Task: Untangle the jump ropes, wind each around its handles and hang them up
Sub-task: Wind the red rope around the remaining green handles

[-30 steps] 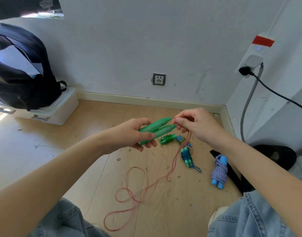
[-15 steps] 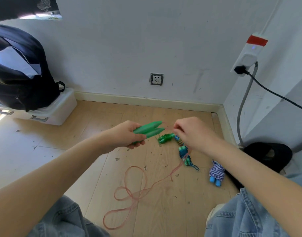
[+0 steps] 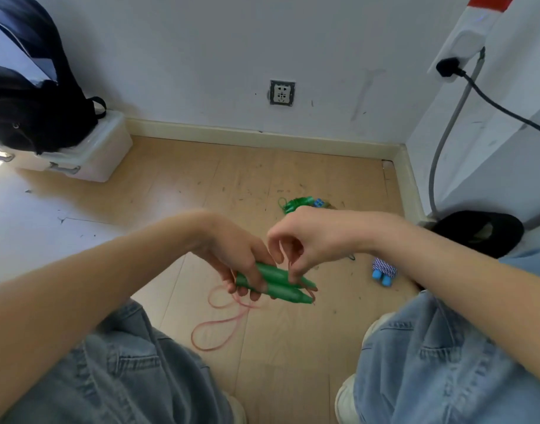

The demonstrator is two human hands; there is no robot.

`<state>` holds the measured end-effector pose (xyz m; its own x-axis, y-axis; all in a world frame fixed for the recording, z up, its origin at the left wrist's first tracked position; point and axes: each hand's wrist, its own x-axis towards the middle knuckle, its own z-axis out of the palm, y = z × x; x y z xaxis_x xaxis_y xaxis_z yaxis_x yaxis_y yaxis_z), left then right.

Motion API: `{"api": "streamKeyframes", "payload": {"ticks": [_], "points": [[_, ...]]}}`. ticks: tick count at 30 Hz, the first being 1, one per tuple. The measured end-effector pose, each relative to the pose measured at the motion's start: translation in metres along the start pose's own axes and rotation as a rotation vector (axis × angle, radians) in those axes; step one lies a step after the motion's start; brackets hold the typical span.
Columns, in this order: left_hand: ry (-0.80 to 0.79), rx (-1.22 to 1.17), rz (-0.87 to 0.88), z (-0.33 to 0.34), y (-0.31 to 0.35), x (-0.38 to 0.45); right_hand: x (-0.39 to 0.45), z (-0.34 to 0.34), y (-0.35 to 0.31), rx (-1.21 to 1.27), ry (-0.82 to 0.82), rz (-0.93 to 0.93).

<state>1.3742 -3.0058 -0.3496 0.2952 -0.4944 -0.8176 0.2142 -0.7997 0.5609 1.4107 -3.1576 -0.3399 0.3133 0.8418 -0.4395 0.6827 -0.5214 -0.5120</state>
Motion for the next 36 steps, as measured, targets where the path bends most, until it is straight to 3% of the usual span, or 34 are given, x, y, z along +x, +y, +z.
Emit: {"api": "streamKeyframes", "payload": {"ticks": [3, 8, 10, 12, 15, 17, 19, 21, 24, 26, 31, 34, 36], "points": [[-0.047, -0.057, 0.162, -0.009, 0.000, -0.018, -0.017, -0.019, 0.010, 0.469, 0.005, -0.050], [0.047, -0.428, 0.602, -0.022, 0.005, -0.044, -0.026, -0.031, 0.011, 1.320, 0.315, -0.240], [0.140, -0.556, 0.693, -0.022, 0.009, -0.039, -0.021, -0.030, 0.012, 1.381, 0.490, -0.191], [0.273, -0.700, 0.710, -0.025, 0.009, -0.034, -0.019, -0.026, 0.014, 1.275, 0.642, -0.098], [0.581, -0.903, 0.667, -0.038, 0.003, -0.034, -0.019, -0.019, 0.017, 1.059, 0.715, 0.011], [0.841, -0.897, 0.543, -0.045, -0.005, -0.032, -0.020, -0.018, 0.017, 0.941, 0.685, 0.081], [1.098, -0.704, 0.329, -0.048, -0.015, -0.023, -0.021, -0.017, 0.016, 0.882, 0.601, 0.135], [1.274, -0.268, 0.037, -0.049, -0.025, -0.017, -0.020, -0.015, 0.015, 0.934, 0.527, 0.128], [1.109, 0.237, -0.279, -0.038, -0.031, -0.008, -0.018, -0.016, 0.018, 1.185, 0.504, 0.106], [0.926, 0.472, -0.317, -0.021, -0.024, 0.003, -0.017, -0.019, 0.023, 1.301, 0.522, 0.159], [0.657, 0.802, 0.071, 0.013, 0.006, 0.008, -0.017, -0.015, 0.037, 1.362, 0.602, 0.413], [0.675, 0.677, 0.360, 0.010, 0.018, -0.011, -0.023, -0.012, 0.046, 1.310, 0.583, 0.517], [0.800, 0.499, 0.540, 0.004, 0.019, -0.023, -0.025, -0.012, 0.046, 1.216, 0.513, 0.541]]}}
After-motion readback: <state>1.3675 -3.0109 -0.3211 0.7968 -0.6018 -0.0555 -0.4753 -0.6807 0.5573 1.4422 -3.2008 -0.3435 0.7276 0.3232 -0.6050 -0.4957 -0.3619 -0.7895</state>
